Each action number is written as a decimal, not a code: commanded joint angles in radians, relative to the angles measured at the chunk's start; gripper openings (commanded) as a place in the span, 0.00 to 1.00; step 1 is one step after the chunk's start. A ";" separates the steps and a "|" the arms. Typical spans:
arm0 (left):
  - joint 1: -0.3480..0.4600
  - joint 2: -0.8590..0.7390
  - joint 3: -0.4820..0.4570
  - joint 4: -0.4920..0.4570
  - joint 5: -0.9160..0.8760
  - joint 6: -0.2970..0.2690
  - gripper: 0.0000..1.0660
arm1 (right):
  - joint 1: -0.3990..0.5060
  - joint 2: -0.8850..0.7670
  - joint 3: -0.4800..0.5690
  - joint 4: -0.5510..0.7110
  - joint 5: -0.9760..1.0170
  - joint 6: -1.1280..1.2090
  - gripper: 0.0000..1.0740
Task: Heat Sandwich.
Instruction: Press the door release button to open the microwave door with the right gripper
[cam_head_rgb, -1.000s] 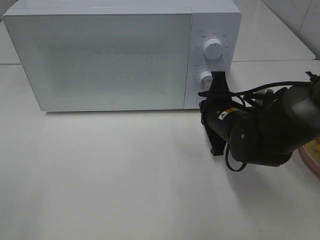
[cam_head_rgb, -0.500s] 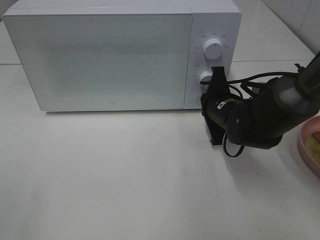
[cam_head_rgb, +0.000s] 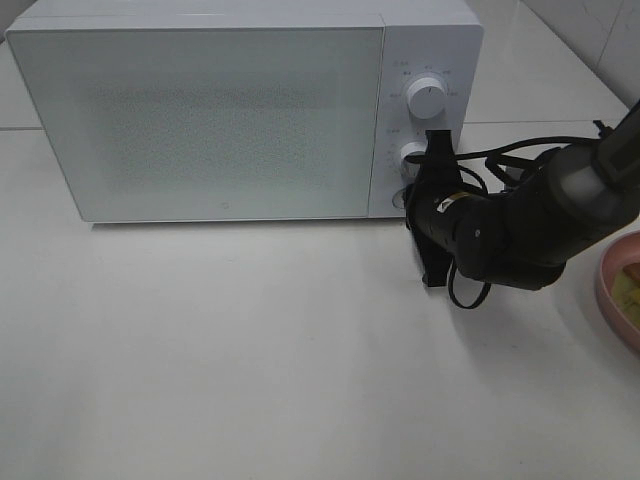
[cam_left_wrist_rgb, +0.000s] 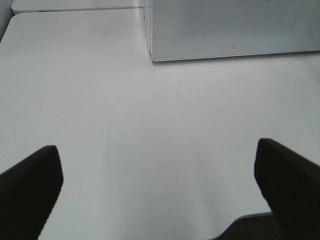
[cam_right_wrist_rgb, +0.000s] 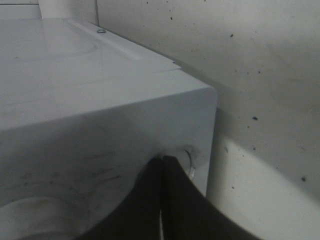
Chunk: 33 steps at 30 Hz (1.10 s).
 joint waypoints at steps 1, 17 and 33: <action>0.002 -0.023 0.002 -0.004 -0.014 -0.006 0.94 | -0.012 -0.005 -0.026 0.004 -0.138 -0.013 0.00; 0.002 -0.023 0.002 -0.004 -0.014 -0.006 0.94 | -0.009 0.103 -0.193 0.007 -0.314 -0.016 0.00; 0.002 -0.023 0.002 -0.004 -0.014 -0.006 0.94 | -0.009 0.103 -0.191 0.003 -0.256 -0.019 0.00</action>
